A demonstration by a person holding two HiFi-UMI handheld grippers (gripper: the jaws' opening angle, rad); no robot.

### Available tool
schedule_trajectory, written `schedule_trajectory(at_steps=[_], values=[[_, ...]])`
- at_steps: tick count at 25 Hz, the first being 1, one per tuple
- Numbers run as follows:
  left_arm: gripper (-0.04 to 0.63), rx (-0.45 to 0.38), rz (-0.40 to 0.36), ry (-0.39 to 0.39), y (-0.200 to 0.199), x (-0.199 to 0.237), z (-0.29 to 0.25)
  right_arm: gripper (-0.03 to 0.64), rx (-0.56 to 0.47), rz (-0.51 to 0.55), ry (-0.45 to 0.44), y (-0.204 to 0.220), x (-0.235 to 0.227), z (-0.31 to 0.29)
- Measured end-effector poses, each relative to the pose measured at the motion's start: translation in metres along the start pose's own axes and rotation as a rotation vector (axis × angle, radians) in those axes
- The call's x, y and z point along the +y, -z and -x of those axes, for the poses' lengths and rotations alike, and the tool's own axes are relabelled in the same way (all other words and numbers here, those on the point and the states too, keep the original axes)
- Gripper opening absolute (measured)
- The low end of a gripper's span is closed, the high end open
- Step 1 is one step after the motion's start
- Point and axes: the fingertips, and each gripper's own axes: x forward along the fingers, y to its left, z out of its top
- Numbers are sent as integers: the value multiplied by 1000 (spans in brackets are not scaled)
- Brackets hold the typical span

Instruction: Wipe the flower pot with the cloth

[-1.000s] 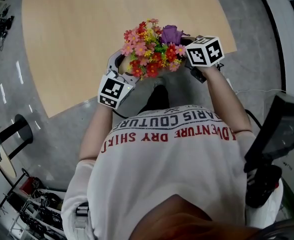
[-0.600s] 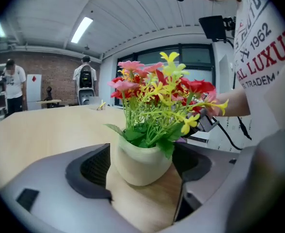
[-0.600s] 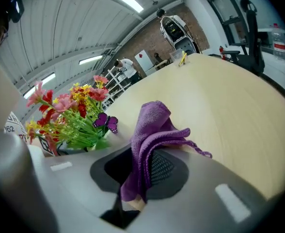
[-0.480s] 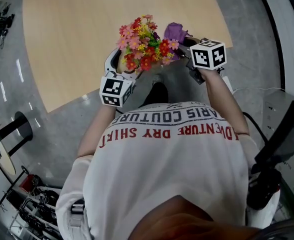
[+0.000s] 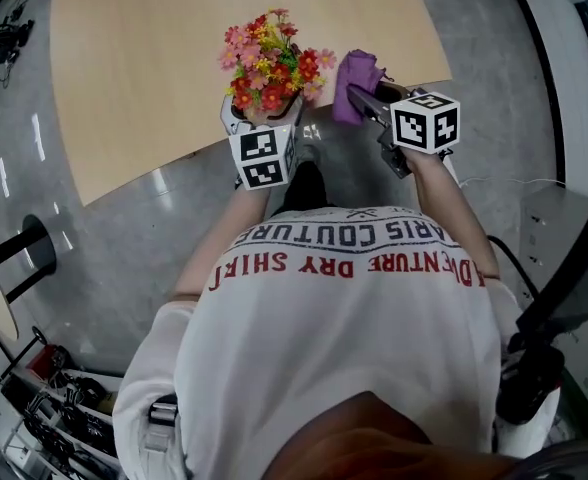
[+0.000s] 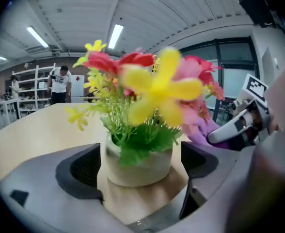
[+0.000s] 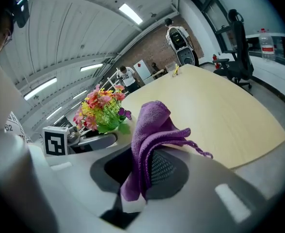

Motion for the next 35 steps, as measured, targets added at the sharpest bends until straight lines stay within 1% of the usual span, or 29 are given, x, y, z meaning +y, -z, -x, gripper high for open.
schedule_trajectory(at_steps=[6, 8, 10, 12, 16, 18, 22, 24, 27, 30, 35], values=[[500, -22, -28, -166, -7, 3, -7, 46, -13, -6, 11, 11, -4, 14], [499, -36, -22, -172, -10, 2, -9, 46, -21, -4, 8, 10, -3, 18], [488, -38, -19, -165, -9, 0, -10, 46, -29, -1, 6, 11, -2, 22], [482, -45, -31, -149, -7, 0, -10, 46, -31, 2, 3, 12, -2, 23], [479, -55, -66, -78, -7, 0, -9, 46, -36, 1, -1, 6, -2, 19], [477, -57, -91, -22, -8, -3, -9, 46, -40, 6, -17, 2, 1, 16], [477, -72, -165, 155, -7, -8, -5, 46, -51, 27, -66, -10, 11, 9], [477, -62, -203, 238, -5, -4, -2, 46, -55, 37, -81, -15, 16, 1], [477, -38, -255, 340, -2, 4, -6, 46, -63, 41, -96, -26, 15, -12], [476, -29, -281, 412, -5, 8, -10, 46, -67, 48, -111, -37, 16, -17], [476, -24, -311, 488, -8, 9, -5, 46, -68, 63, -145, -47, 26, -25]])
